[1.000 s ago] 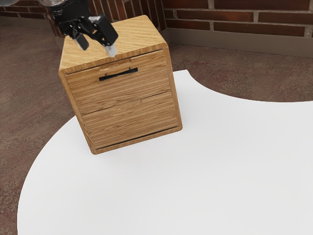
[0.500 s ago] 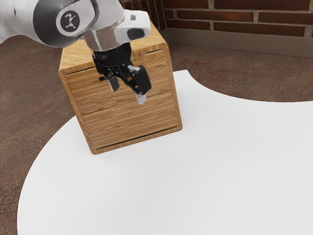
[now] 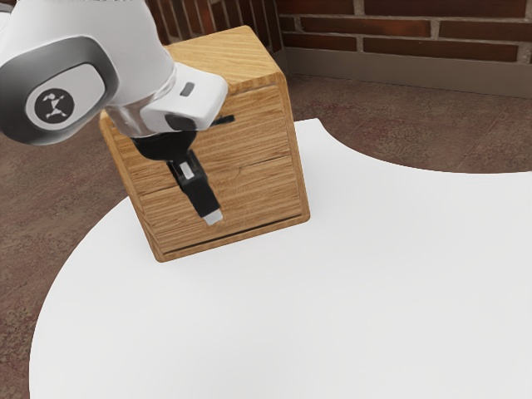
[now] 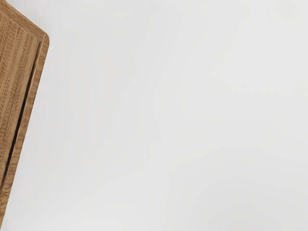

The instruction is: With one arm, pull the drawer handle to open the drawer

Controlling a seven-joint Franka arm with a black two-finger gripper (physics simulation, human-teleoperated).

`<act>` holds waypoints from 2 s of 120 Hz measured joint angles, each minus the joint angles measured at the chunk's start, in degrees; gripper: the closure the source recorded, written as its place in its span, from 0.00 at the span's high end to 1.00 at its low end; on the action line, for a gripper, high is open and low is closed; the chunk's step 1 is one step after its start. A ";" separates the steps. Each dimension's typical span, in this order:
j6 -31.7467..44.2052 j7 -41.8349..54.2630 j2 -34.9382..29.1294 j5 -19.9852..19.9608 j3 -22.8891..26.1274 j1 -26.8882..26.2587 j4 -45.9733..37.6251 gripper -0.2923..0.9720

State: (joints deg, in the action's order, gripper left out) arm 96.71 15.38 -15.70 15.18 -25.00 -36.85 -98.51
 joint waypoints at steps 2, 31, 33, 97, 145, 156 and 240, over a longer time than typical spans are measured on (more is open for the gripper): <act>0.61 0.71 -0.45 1.01 0.03 -0.39 -0.36 0.77; 7.63 9.13 -3.28 11.55 -14.21 -15.43 -1.25 0.77; 7.89 9.56 -3.49 12.02 -15.52 -16.48 -1.22 0.77; 7.37 18.60 3.15 17.27 -22.47 -19.06 2.19 0.77; 6.14 20.89 4.86 22.60 -25.08 -19.34 3.70 0.77; 6.06 21.09 4.39 23.19 -32.30 -26.61 5.11 0.77; 6.61 20.14 0.70 25.00 -58.95 -54.72 9.65 0.77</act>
State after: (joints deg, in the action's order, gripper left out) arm 103.32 35.52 -15.00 40.17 -83.94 -91.57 -88.86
